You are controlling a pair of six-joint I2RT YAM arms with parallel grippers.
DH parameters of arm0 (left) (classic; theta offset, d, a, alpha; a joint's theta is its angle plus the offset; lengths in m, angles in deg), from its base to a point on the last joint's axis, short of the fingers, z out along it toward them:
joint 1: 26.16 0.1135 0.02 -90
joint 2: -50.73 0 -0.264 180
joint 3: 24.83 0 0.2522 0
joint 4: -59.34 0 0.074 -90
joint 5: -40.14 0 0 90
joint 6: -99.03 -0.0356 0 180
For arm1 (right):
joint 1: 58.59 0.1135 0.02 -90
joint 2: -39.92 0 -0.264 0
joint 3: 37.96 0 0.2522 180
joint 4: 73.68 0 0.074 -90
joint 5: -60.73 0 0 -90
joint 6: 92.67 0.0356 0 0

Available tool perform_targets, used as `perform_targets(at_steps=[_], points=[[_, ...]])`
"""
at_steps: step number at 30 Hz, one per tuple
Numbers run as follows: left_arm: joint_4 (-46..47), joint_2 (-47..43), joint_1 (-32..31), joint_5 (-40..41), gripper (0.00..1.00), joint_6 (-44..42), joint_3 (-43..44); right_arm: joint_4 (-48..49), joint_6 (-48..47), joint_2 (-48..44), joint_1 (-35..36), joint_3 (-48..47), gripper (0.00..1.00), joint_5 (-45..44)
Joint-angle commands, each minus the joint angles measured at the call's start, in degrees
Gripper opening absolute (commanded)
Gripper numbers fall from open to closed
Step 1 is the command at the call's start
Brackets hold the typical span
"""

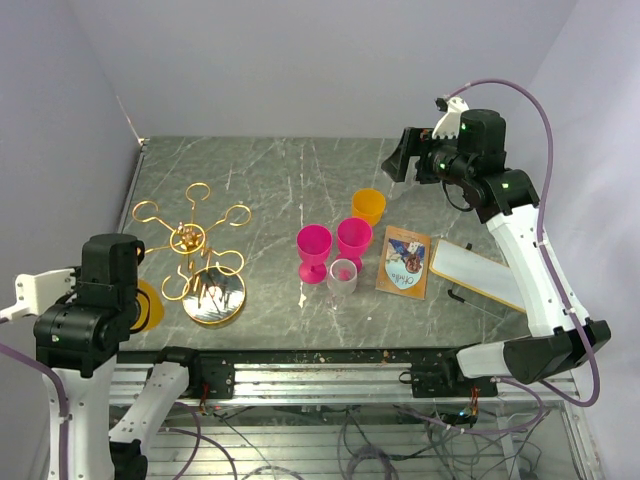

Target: Take the wine glass off the wine glass rack

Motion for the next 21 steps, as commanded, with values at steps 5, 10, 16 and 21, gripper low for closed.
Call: perform_targets(at_steps=[5, 10, 16, 21], points=[[-0.8, -0.4, -0.2, 1.3, 0.07, -0.6, 2.0, 1.7, -0.9, -2.3, 0.2, 0.6, 0.92, 0.3], [-0.4, -1.6, -0.2, -0.8, 0.07, 1.1, 1.4, 1.9, -0.9, -2.9, 0.2, 1.1, 0.92, 0.2], [-0.5, -2.1, -0.2, -1.5, 0.07, 2.4, 2.6, 2.1, -0.9, -3.1, 0.2, 1.2, 0.93, 0.4], [-0.8, -2.1, -0.3, -2.7, 0.07, 4.8, 2.6, 2.0, -0.9, -3.0, 0.2, 1.2, 0.93, 0.4]])
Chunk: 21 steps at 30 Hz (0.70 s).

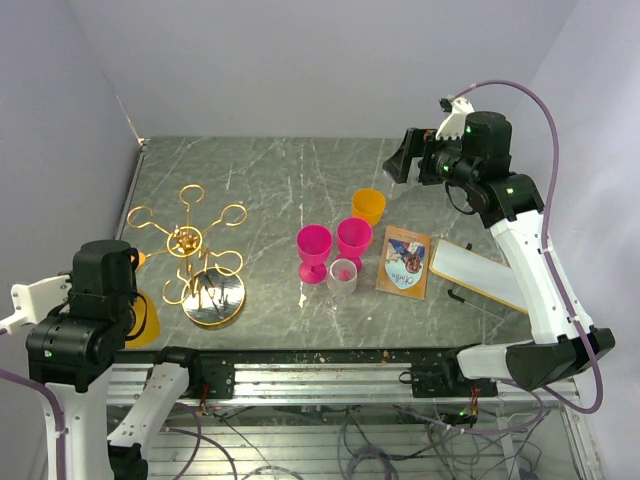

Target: Take the wine glass off the wine glass rack

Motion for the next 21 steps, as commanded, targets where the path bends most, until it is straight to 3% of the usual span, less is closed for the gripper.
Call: perform_targets(at_steps=[1, 21], points=[[-0.2, -0.4, -0.3, -0.5, 0.07, 2.8, 1.3, 1.3, -0.6, -1.0, 0.2, 0.2, 0.93, 0.3], [12.6, -1.2, -0.4, -3.2, 0.07, 1.5, -1.2, 1.0, -1.1, -1.8, 0.2, -0.2, 0.95, 0.3]])
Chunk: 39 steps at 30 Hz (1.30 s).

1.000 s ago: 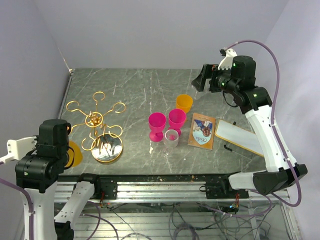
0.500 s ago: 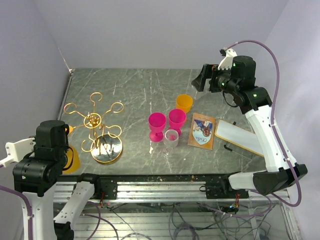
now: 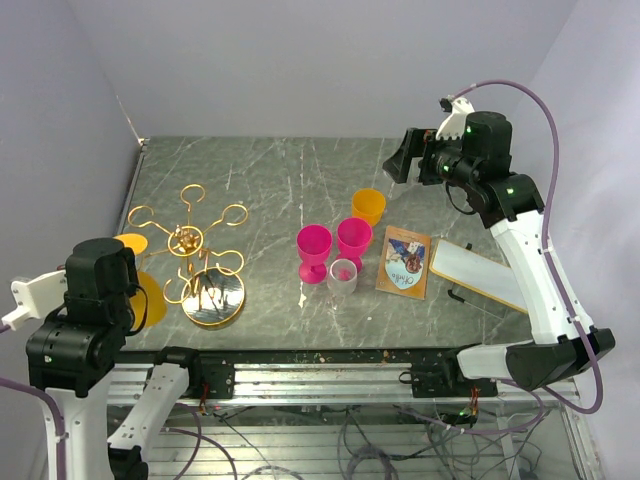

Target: Take the wine glass off the wine glass rack

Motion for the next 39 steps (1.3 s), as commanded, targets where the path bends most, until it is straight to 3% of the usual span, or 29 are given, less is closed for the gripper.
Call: perform_targets(at_steps=[1, 19, 32, 39], points=[[6.0, 0.2, -0.3, -1.8, 0.07, -0.1, -0.9, 1.1, -1.0, -1.9, 0.2, -0.2, 0.96, 0.3], [11.4, 3.8, -0.3, -3.5, 0.07, 0.3, -2.7, 1.0, -1.6, -3.4, 0.2, -0.2, 1.00, 0.1], [9.8, 6.8, -0.3, 9.8, 0.07, 4.9, -2.1, 0.5, -1.6, -4.2, 0.2, -0.1, 1.00, -0.2], [22.5, 2.0, -0.3, 18.2, 0.07, 2.4, -7.2, 0.7, -1.3, -4.2, 0.2, 0.2, 1.00, 0.3]])
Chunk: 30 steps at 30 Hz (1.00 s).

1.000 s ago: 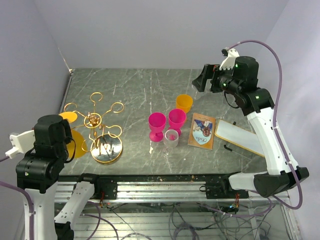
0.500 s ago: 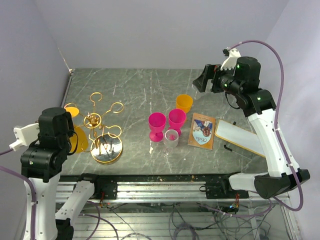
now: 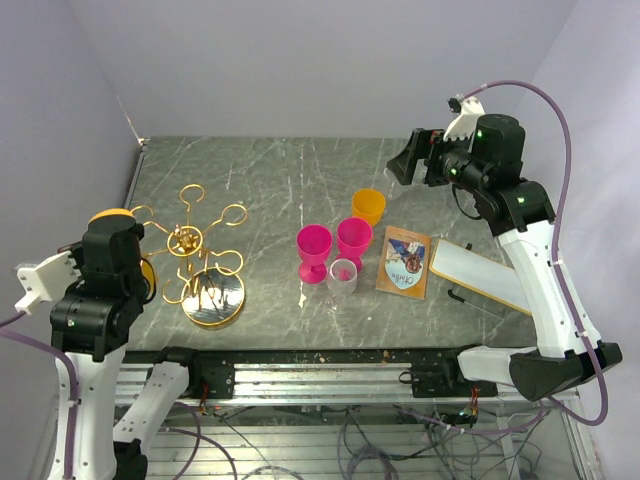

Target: Take the wine glass off the wine glass rack

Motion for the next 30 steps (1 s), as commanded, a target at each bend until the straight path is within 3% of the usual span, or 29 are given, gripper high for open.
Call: perform_targets(at_steps=[1, 12, 17, 21, 25, 30], points=[[10.9, -2.5, -0.3, 9.5, 0.07, -1.4, -1.5, 0.7, -0.3, -1.2, 0.2, 0.2, 1.00, 0.4], [33.9, -8.9, -0.3, 7.5, 0.07, -20.8, -3.2, 1.0, 0.8, -1.7, 0.2, 0.0, 1.00, 2.1], [43.9, -10.9, -0.3, -3.9, 0.07, -29.0, -1.4, 1.4, 2.3, -2.3, 0.2, -0.1, 1.00, 4.5], [52.5, -12.0, -0.3, -18.1, 0.07, -33.2, -1.3, 6.4, 6.5, -3.1, 0.2, 2.4, 1.00, 12.6], [59.2, -11.2, -0.4, -32.7, 0.07, -31.5, -1.3, 19.5, 16.8, -4.1, 0.2, 8.2, 0.99, 29.0], [71.9, -7.9, -0.4, -53.8, 0.07, -24.9, -2.3, 55.6, 43.3, -6.0, 0.2, 21.3, 1.00, 42.6]])
